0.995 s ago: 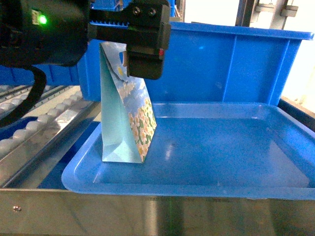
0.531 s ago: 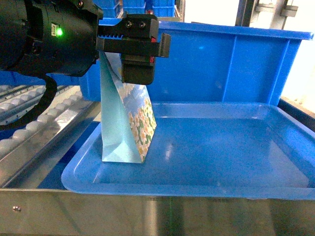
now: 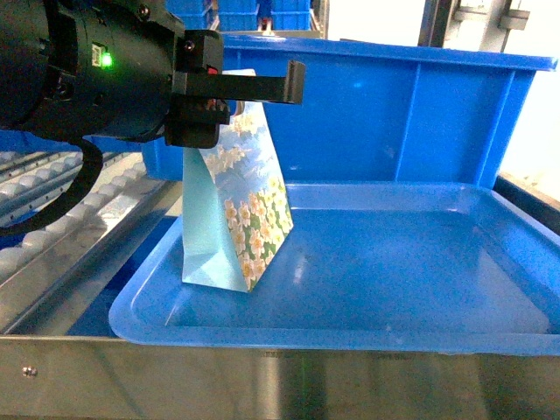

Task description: Move flower gift bag to table near conveyor

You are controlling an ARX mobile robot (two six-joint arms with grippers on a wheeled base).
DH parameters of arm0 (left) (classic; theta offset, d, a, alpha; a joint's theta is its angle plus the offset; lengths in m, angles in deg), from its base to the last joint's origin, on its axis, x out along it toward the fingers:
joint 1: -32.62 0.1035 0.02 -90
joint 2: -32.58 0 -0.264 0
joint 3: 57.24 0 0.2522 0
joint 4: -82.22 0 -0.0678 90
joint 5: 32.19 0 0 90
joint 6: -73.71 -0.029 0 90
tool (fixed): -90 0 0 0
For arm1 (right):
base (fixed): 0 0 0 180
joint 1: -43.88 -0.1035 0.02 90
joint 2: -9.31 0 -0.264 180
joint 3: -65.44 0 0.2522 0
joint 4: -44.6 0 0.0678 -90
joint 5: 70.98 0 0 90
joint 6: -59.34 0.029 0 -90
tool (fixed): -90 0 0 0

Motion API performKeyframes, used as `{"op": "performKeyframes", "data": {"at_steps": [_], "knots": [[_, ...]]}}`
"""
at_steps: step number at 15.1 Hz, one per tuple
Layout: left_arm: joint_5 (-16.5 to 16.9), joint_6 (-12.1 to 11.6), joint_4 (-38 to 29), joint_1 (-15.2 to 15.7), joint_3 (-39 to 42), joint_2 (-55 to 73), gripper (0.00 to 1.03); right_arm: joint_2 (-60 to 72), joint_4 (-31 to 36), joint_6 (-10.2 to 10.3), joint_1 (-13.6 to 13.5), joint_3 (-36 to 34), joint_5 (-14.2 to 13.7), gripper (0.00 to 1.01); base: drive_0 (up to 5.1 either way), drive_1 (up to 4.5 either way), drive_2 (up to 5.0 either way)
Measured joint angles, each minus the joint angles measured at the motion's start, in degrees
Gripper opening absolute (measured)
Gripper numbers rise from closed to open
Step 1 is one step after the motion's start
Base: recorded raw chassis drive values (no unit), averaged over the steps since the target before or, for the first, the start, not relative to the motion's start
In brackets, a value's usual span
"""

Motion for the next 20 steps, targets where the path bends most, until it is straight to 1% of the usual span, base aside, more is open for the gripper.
{"op": "performKeyframes", "data": {"at_steps": [4,5,7,9,10,11,13,15,18,20], "knots": [[0.39,-0.35,-1.84,0.55,0.13,-0.09,0.02,0.0,0.0,0.0,0.0,0.0,0.0,0.02,0.0,0.0,0.0],[0.37,-1.44,-3.52,0.7,0.28,-0.37,0.02,0.0,0.0,0.0,0.0,0.0,0.0,0.02,0.0,0.0,0.0],[0.39,-1.92,-4.04,0.79,0.31,-0.83,0.02,0.0,0.0,0.0,0.0,0.0,0.0,0.02,0.0,0.0,0.0],[0.35,-3.48,-6.1,1.36,0.7,-2.71,0.02,0.0,0.0,0.0,0.0,0.0,0.0,0.02,0.0,0.0,0.0],[-0.13,-4.79,-8.2,2.03,1.42,-4.57,0.02,0.0,0.02,0.0,0.0,0.0,0.0,0.02,0.0,0.0,0.0],[-0.2,-6.08,-10.23,2.99,2.1,-6.51,0.02,0.0,0.0,0.0,0.0,0.0,0.0,0.02,0.0,0.0,0.0],[0.17,-6.71,-11.78,5.38,3.85,-10.71,0.02,0.0,0.0,0.0,0.0,0.0,0.0,0.02,0.0,0.0,0.0],[1.46,-6.27,-13.03,8.15,6.6,-15.54,0.02,0.0,0.02,0.0,0.0,0.0,0.0,0.02,0.0,0.0,0.0],[2.34,-6.34,-16.46,12.33,13.66,-24.92,0.02,0.02,0.0,0.0,0.0,0.0,0.0,0.02,0.0,0.0,0.0],[4.74,-6.75,-15.74,16.31,19.28,-33.03,0.02,0.0,0.0,0.0,0.0,0.0,0.0,0.02,0.0,0.0,0.0]]}}
